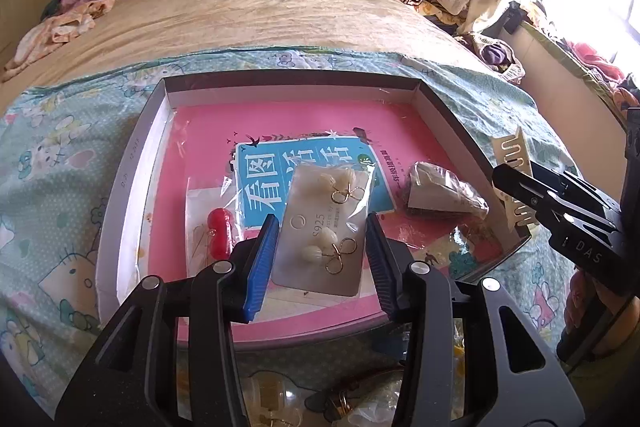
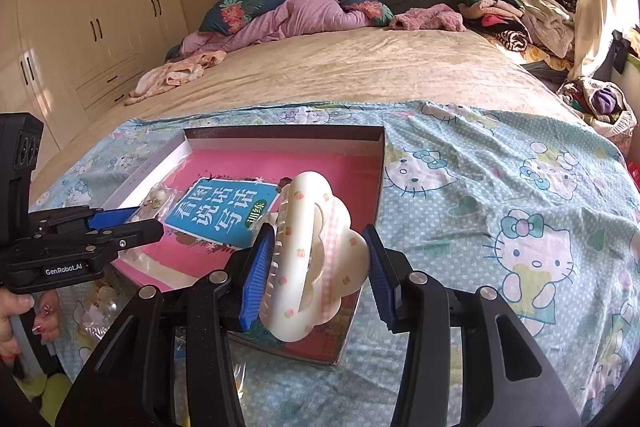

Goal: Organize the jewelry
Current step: 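Carry the earring card with the left tool while the right tool carries the claw into the box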

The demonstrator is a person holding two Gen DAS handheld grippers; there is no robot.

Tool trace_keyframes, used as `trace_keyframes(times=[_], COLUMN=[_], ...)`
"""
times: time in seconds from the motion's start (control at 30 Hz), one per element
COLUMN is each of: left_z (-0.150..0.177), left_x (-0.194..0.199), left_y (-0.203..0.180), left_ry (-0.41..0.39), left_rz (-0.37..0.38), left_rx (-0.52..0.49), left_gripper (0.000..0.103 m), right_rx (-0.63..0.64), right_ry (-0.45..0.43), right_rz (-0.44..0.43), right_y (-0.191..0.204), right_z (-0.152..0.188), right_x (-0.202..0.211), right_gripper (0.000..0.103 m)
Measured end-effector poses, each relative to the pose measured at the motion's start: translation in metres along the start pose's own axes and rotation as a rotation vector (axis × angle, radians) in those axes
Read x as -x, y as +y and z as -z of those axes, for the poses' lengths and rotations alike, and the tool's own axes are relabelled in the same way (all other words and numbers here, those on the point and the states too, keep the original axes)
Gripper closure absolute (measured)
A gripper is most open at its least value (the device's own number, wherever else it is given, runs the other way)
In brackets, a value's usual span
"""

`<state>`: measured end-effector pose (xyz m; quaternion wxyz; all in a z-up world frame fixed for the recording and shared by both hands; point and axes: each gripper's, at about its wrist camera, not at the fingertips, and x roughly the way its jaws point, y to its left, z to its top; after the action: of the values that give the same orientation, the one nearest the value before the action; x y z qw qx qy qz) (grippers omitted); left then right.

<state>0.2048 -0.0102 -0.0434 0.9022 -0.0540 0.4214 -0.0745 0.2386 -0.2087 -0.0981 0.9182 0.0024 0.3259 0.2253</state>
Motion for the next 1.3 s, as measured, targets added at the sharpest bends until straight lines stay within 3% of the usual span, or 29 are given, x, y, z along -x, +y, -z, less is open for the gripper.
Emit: trace_keyframes(times=[0.6, 0.73, 1.17, 1.3], left_z=[0.000, 0.001, 0.004, 0.005], left_x=[-0.025, -0.024, -0.006, 0.001], left_y=[0.005, 0.004, -0.002, -0.005], left_ry=[0.052, 0.053, 0.031, 0.020], left_rz=[-0.005, -0.005, 0.000, 0.003], left_rx=[0.014, 0.007, -0.009, -0.015], left_gripper=[0.066, 0.051, 0.044, 0.041], right_rx=[0.000, -0.005, -0.012, -0.012], right_ry=[0.022, 0.023, 0.035, 0.025], right_rz=[0.017, 0.017, 0.006, 0.002], right_y=[0.002, 0.002, 0.002, 0.004], right_z=[0.002, 0.003, 0.007, 0.007], right_x=[-0.017, -0.017, -0.012, -0.006], right_gripper=[0.059, 0.059, 0.058, 0.050])
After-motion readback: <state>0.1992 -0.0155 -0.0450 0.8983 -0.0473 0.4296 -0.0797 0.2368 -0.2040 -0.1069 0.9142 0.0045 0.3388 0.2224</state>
